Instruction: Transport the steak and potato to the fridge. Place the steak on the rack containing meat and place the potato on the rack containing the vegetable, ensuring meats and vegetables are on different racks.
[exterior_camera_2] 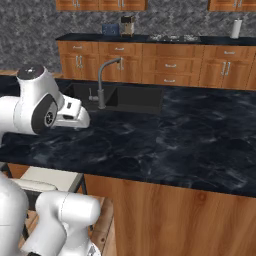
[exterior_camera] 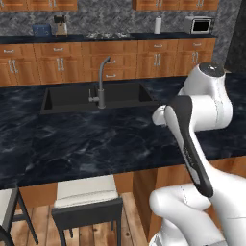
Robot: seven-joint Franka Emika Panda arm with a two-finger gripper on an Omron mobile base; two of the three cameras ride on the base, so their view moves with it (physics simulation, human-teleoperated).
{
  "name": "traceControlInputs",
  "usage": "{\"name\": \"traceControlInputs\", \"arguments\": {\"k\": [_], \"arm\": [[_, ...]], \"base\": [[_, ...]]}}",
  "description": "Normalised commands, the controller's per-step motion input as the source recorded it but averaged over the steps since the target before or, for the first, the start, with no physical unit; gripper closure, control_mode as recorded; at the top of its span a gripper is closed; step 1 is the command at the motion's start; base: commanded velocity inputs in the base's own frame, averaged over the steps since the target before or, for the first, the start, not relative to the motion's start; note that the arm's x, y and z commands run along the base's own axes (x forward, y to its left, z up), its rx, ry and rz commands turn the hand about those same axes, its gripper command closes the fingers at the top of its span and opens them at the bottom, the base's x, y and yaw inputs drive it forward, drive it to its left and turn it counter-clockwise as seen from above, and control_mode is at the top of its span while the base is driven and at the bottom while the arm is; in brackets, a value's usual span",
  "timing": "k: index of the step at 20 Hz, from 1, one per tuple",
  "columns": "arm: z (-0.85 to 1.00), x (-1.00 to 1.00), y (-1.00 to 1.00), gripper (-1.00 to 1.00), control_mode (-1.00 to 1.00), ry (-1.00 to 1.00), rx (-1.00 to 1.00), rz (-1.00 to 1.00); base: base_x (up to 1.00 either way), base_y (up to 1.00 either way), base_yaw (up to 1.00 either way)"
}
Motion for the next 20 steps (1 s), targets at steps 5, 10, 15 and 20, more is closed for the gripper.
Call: {"name": "traceControlInputs", "arguments": {"k": [5,10,15,20], "arm": [[0.47,-0.82,-0.02,-1.0,-1.0,-0.02,0.02,-0.01],[0.58,-0.83,-0.06,-1.0,-1.0,-0.01,0.11,-0.04],[0.36,-0.36,0.0,-1.0,1.0,-0.01,0.03,-0.01],[0.0,0.0,0.0,-1.0,1.0,0.0,0.0,0.0]], "base": [[0.0,0.0,0.0],[0.0,0.0,0.0],[-0.15,0.14,-0.01],[-0.57,0.96,-0.04]]}}
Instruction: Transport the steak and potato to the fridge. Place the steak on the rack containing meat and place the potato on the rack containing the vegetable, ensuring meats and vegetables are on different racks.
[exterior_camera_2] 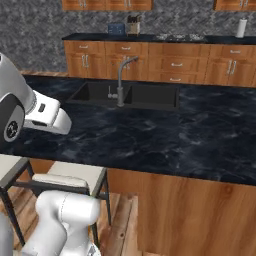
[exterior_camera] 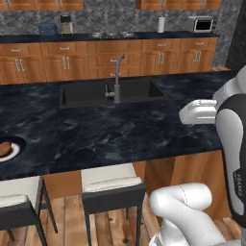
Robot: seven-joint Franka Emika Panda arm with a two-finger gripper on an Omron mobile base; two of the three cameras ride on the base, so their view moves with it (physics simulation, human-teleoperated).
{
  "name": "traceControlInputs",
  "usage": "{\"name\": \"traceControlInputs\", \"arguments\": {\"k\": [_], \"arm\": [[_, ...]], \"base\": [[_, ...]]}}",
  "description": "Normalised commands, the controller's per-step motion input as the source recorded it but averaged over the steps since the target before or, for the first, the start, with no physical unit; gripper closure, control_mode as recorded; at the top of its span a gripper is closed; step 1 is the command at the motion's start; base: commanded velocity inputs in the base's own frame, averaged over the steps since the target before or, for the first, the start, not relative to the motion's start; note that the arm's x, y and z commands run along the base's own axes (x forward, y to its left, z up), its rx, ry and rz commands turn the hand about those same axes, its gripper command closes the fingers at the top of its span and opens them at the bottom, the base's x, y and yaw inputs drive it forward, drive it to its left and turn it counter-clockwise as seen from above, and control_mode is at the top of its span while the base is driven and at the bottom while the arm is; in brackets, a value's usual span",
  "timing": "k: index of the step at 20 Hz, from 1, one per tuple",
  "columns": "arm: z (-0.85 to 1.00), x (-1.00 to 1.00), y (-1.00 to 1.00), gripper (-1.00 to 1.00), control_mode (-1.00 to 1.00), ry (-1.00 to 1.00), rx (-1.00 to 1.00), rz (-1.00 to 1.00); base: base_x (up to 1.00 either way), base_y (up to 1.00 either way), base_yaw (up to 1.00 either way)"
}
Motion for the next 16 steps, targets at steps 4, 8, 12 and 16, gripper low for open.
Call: {"name": "traceControlInputs", "arguments": {"k": [4,8,12,16], "arm": [[0.0,0.0,0.0,-1.0,1.0,0.0,0.0,0.0],[0.0,0.0,0.0,-1.0,1.0,0.0,0.0,0.0],[0.0,0.0,0.0,-1.0,1.0,0.0,0.0,0.0],[0.0,0.0,0.0,-1.0,1.0,0.0,0.0,0.0]], "base": [[-0.8,1.0,-0.06],[-0.74,1.0,-0.05],[-0.23,1.0,-0.04],[0.16,1.0,-0.04]]}}
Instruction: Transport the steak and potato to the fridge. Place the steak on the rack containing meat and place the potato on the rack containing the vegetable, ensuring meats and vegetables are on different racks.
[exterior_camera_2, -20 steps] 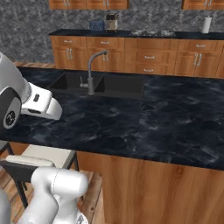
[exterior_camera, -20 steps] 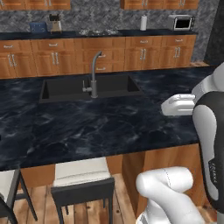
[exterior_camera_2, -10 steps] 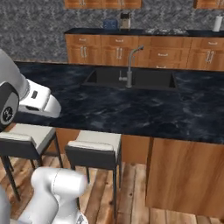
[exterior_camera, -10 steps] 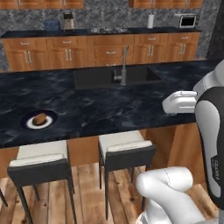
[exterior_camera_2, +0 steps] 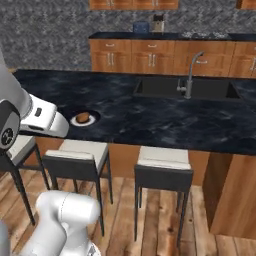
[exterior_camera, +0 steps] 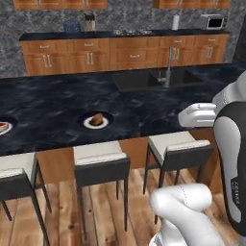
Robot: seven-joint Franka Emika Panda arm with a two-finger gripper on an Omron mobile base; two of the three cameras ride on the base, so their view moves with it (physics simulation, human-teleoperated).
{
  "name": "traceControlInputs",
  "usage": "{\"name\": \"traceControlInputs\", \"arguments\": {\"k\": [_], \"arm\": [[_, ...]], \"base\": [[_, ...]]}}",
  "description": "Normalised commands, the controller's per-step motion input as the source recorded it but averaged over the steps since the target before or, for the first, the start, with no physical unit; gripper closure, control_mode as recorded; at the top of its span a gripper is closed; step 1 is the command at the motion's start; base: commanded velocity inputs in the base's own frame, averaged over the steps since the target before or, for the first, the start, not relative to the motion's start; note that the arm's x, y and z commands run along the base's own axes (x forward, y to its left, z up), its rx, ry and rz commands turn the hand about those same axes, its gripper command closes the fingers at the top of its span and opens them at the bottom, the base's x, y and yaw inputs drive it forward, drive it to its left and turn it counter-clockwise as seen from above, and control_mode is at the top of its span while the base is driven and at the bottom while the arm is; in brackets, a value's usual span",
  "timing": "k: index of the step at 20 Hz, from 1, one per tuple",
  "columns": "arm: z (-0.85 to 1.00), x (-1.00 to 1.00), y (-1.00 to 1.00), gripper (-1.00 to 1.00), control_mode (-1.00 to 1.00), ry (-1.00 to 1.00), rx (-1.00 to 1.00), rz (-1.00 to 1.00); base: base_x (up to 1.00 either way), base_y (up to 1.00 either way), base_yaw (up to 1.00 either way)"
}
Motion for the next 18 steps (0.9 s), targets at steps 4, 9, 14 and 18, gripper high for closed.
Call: {"name": "traceControlInputs", "arguments": {"k": [4,9,14,18], "arm": [[0.0,0.0,0.0,-1.0,1.0,0.0,0.0,0.0],[0.0,0.0,0.0,-1.0,1.0,0.0,0.0,0.0],[0.0,0.0,0.0,-1.0,1.0,0.0,0.0,0.0],[0.0,0.0,0.0,-1.0,1.0,0.0,0.0,0.0]], "base": [[0.57,0.92,0.0],[0.1,0.69,-0.01],[0.59,-0.3,-0.01],[0.82,-0.19,-0.01]]}}
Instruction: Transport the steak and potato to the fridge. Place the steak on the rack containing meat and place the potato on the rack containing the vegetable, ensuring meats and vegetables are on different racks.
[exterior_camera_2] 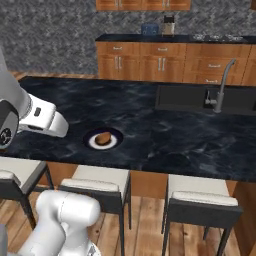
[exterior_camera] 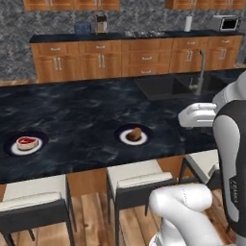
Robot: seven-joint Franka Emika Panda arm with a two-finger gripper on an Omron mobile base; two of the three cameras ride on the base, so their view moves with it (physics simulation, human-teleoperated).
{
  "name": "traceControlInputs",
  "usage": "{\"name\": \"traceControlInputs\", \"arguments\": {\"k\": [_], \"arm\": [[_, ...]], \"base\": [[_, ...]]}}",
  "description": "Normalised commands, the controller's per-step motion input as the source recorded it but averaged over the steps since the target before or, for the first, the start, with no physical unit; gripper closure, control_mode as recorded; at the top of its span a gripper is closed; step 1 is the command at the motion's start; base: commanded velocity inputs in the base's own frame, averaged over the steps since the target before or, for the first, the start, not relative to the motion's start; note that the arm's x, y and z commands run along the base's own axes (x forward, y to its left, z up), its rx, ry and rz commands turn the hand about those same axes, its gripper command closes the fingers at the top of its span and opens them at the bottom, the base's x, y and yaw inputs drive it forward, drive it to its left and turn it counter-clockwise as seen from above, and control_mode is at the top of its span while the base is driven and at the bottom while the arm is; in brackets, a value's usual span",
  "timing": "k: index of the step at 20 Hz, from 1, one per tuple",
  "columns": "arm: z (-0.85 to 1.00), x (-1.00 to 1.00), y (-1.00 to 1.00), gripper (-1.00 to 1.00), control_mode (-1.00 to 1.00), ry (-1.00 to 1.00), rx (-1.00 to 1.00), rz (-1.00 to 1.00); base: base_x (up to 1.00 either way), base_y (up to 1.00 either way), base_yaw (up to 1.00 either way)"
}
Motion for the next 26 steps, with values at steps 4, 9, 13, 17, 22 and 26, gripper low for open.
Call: {"name": "traceControlInputs", "arguments": {"k": [4,9,13,17,22,26], "arm": [[0.0,0.0,0.0,-1.0,1.0,0.0,0.0,0.0],[0.0,0.0,0.0,-1.0,1.0,0.0,0.0,0.0],[-0.19,0.95,0.0,-1.0,-1.0,0.3,-0.02,-0.08],[-0.45,0.52,0.01,-1.0,-1.0,0.31,-0.08,-0.19],[-0.48,0.21,0.0,-1.0,-1.0,0.07,0.0,-0.2],[-0.4,0.27,0.2,-1.0,-1.0,0.05,0.04,-0.03]], "base": [[1.0,0.03,-0.03],[1.0,0.0,-0.03],[0.0,0.0,0.0],[0.0,0.0,0.0],[0.0,0.0,0.0],[0.0,0.0,0.0]]}}
